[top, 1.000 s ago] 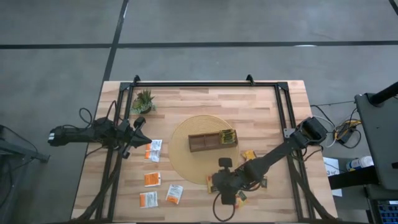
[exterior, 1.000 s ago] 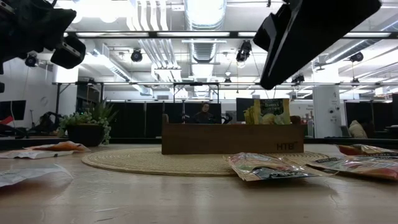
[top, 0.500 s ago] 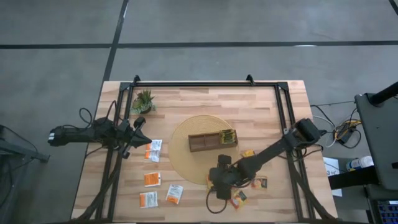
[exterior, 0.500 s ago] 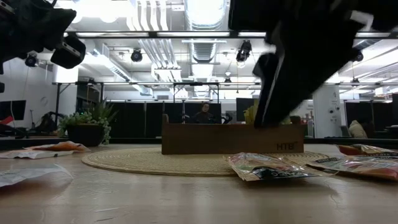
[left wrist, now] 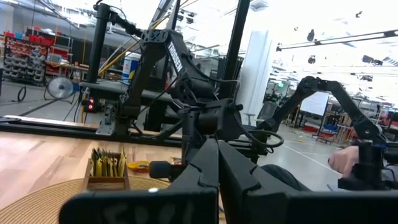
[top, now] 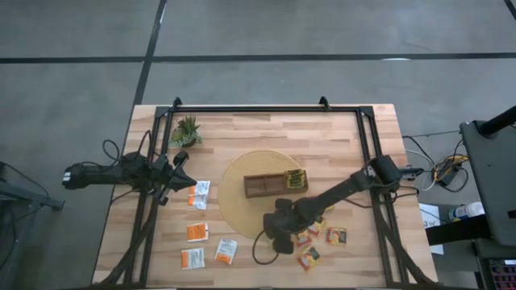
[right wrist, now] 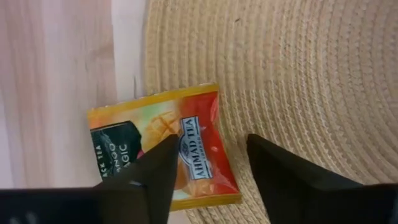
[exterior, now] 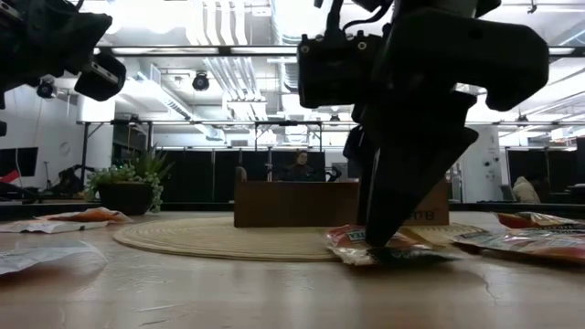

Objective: Pick & Place Tea
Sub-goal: Put the orange tea bag into the middle of the wooden organizer

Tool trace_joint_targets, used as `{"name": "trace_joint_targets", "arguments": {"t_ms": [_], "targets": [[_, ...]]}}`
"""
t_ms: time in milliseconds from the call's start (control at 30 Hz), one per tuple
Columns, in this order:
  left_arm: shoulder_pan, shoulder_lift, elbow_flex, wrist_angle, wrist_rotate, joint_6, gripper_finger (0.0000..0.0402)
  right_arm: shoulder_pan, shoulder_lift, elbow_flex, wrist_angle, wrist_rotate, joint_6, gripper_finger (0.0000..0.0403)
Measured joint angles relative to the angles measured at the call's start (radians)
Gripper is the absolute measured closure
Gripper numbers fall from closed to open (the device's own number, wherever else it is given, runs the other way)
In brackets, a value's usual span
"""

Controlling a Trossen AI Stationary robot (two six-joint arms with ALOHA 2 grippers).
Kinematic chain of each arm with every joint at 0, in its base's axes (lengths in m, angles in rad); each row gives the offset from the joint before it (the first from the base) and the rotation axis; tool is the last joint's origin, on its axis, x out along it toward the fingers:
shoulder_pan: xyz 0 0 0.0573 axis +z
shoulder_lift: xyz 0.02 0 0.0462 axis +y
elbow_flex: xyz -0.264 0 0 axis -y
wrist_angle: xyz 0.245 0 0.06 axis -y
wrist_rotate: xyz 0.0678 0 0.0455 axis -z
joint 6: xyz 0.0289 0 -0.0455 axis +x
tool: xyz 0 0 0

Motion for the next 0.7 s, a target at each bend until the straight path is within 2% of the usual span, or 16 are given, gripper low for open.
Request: {"name": "trace_joint_targets", "arguments": {"t_ms": [400, 567, 700], "targets": [[0.0, 0.0, 0.0, 0.0, 0.0, 0.0, 0.0402, 0.001, -0.02, 0.04, -0.081, 0.001, -0.027, 0.0379], [0.0, 0.0, 0.0, 0.0, 0.0, 0.0, 0.0402, 0.011, -0.021, 0.087, -0.112, 0.008, -0.047, 0.0391], [0.0, 0.0, 0.0, 0.0, 0.0, 0.0, 0.0402, 0.037, -0.021, 0.154, -0.203, 0.138, -0.086, 0.0391]]}}
